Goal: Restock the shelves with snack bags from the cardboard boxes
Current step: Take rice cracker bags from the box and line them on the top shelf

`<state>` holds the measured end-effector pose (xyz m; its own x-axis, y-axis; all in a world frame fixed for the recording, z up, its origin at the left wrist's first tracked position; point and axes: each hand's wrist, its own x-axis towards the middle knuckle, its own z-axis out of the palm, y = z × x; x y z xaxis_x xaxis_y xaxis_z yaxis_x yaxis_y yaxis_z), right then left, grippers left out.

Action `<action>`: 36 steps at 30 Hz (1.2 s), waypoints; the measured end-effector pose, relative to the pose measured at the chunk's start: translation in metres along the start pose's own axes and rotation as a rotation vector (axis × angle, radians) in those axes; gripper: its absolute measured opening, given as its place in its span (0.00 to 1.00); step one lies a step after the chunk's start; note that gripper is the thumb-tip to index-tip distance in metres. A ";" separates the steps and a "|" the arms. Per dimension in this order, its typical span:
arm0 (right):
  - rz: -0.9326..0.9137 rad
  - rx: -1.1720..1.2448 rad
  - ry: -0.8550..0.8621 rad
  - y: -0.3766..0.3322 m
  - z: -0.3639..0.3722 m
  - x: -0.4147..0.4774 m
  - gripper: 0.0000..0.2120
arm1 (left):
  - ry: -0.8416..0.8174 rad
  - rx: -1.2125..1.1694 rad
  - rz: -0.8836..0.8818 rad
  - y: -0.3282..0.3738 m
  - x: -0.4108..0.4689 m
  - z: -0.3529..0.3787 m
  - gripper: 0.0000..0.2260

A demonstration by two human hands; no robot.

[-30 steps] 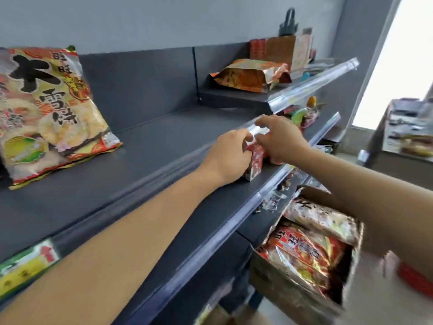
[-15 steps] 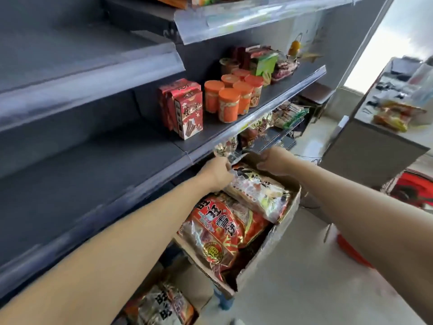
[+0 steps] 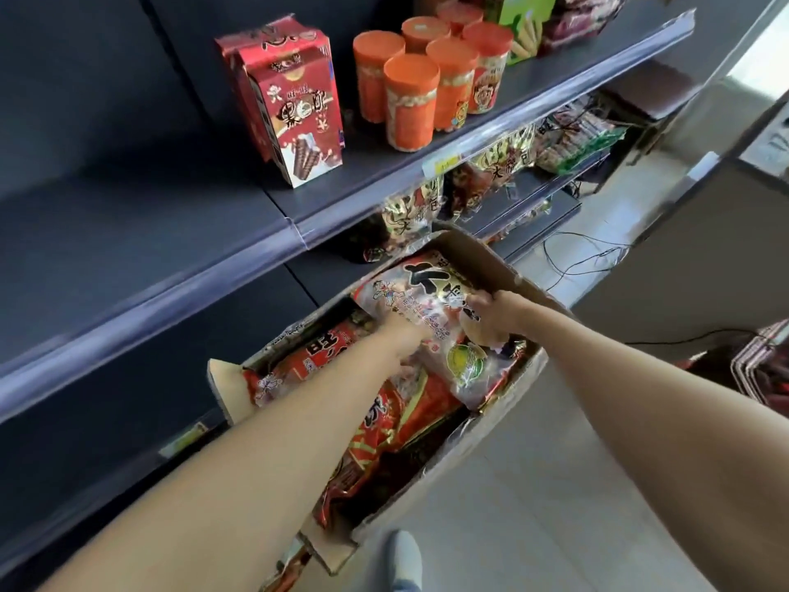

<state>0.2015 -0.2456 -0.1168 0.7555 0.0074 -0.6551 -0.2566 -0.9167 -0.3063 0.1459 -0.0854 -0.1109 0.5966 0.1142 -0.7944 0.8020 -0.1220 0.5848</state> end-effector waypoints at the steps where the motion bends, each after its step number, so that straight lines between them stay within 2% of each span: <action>1: 0.032 0.051 -0.010 0.000 0.002 0.004 0.26 | -0.022 -0.046 -0.001 0.001 0.005 0.002 0.31; 3: 0.103 0.142 -0.013 0.000 0.006 0.009 0.34 | -0.033 -0.119 -0.034 0.000 0.009 0.002 0.28; 6: 0.157 0.227 -0.068 0.003 0.008 0.016 0.43 | -0.054 -0.175 -0.067 0.001 0.008 0.001 0.17; 9: 0.191 0.279 -0.109 0.006 0.011 0.016 0.42 | -0.049 -0.170 -0.066 -0.001 0.009 -0.004 0.16; 12: 0.177 0.283 -0.131 0.004 0.010 0.007 0.41 | -0.068 -0.188 -0.046 -0.001 -0.001 -0.015 0.06; 17: 0.161 0.360 -0.088 -0.012 0.005 -0.020 0.41 | -0.068 -0.154 0.026 0.009 -0.031 -0.031 0.06; 20: 0.126 0.434 -0.004 -0.026 -0.004 -0.045 0.35 | -0.044 -0.135 0.094 0.019 -0.054 -0.048 0.05; 24: 0.060 0.496 0.066 -0.046 -0.013 -0.087 0.40 | -0.026 -0.078 0.186 0.025 -0.089 -0.077 0.06; 27: 0.009 0.488 0.118 -0.067 -0.016 -0.127 0.37 | 0.002 -0.041 0.281 0.024 -0.121 -0.099 0.07; 32: -0.110 0.531 0.244 -0.118 -0.013 -0.215 0.38 | 0.105 -0.013 0.466 0.022 -0.184 -0.154 0.16; 36: -0.239 0.515 0.386 -0.166 -0.009 -0.287 0.38 | 0.213 -0.013 0.618 0.020 -0.240 -0.202 0.19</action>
<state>0.0331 -0.0991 0.1281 0.9633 -0.0443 -0.2647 -0.2376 -0.5998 -0.7641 0.0250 0.0844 0.1244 0.9398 0.2200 -0.2616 0.3085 -0.2162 0.9263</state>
